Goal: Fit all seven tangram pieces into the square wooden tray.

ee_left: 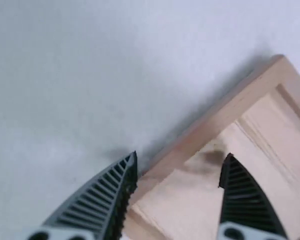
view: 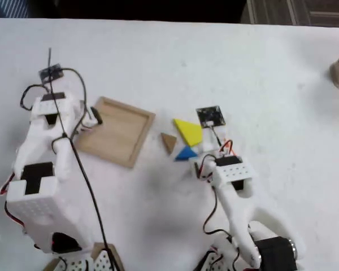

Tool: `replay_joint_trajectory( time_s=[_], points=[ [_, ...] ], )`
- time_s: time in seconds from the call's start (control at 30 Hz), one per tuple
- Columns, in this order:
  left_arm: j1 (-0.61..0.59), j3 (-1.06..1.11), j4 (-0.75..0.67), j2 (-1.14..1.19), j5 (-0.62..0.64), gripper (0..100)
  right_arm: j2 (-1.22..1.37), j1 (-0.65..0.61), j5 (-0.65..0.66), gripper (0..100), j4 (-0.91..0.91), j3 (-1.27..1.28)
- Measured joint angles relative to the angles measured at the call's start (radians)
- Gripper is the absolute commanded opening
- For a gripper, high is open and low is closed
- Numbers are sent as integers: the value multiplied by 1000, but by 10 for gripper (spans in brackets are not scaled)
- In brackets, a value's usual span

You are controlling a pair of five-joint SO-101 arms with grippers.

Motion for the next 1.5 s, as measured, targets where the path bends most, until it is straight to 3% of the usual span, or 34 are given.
replay_joint_trajectory(
  time_s=[0.3, 0.7, 0.87, 1.13, 1.5],
  points=[
    [129, 143, 14, -78, 61, 267, 0, 0, 0, 20, 0, 0],
    [466, 262, 20, -173, 143, 267, 0, 0, 0, 20, 0, 0],
    [465, 264, 20, -180, 83, 267, 0, 0, 0, 21, 0, 0],
    [419, 385, 38, -427, 54, 267, 2, 0, 0, 21, 0, 0],
    [216, 529, -201, -571, 54, 267, -38, 0, 0, 18, 0, -12]
  ],
)
